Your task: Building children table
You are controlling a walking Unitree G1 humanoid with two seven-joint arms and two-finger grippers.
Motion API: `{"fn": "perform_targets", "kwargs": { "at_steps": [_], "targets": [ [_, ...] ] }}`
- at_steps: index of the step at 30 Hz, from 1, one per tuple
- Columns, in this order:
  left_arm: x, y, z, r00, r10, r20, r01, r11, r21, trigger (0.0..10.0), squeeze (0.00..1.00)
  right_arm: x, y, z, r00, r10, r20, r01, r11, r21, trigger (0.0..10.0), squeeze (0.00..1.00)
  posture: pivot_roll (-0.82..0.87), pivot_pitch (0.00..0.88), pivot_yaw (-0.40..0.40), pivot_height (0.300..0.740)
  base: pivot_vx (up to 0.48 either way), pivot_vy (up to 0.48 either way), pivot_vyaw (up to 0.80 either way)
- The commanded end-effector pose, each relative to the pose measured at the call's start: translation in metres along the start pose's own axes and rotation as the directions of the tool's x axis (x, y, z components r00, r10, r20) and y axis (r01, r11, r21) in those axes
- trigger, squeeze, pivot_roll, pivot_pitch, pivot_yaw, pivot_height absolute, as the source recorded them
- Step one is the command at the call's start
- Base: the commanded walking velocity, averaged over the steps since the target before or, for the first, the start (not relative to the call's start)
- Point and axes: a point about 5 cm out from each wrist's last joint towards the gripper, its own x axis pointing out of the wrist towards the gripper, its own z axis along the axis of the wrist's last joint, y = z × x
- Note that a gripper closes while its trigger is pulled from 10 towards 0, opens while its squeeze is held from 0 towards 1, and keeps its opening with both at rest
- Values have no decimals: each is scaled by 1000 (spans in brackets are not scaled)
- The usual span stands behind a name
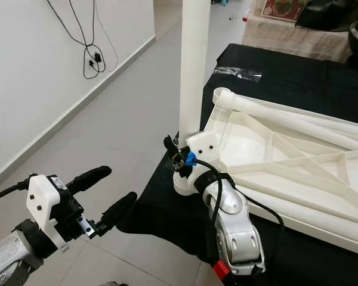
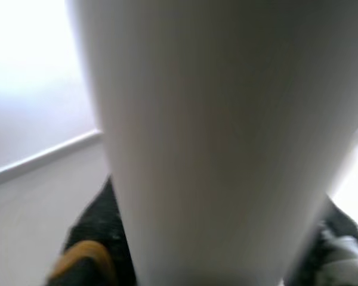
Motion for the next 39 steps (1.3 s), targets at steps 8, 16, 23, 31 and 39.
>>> {"fn": "perform_targets", "kwargs": {
  "at_steps": [8,16,23,31,39],
  "targets": [
    [3,-2,-5,1000,16,1,-16,1000,-11,10000,0,8,5,35,838,519,170,-531,847,31,10000,0,63,157,-23,740,0,0,0],
    [4,-5,-2,1000,13,6,-13,1000,-3,10000,0,32,-12,54,629,775,61,-765,631,-128,10000,0,87,163,-37,740,0,0,0],
    [0,-8,2,1000,23,-5,-23,999,24,10000,0,47,-18,64,577,812,83,-803,583,-121,0,0,115,180,-41,740,0,0,0],
    [0,-8,3,1000,21,-5,-21,999,24,10000,0,35,-25,56,514,857,43,-851,515,-103,0,0,104,190,-32,740,0,0,0],
    [1,-7,2,1000,12,-8,-12,1000,14,10000,0,-1,-15,8,750,660,-32,-660,751,28,0,0,65,202,-33,740,0,0,0]
  ]
}}
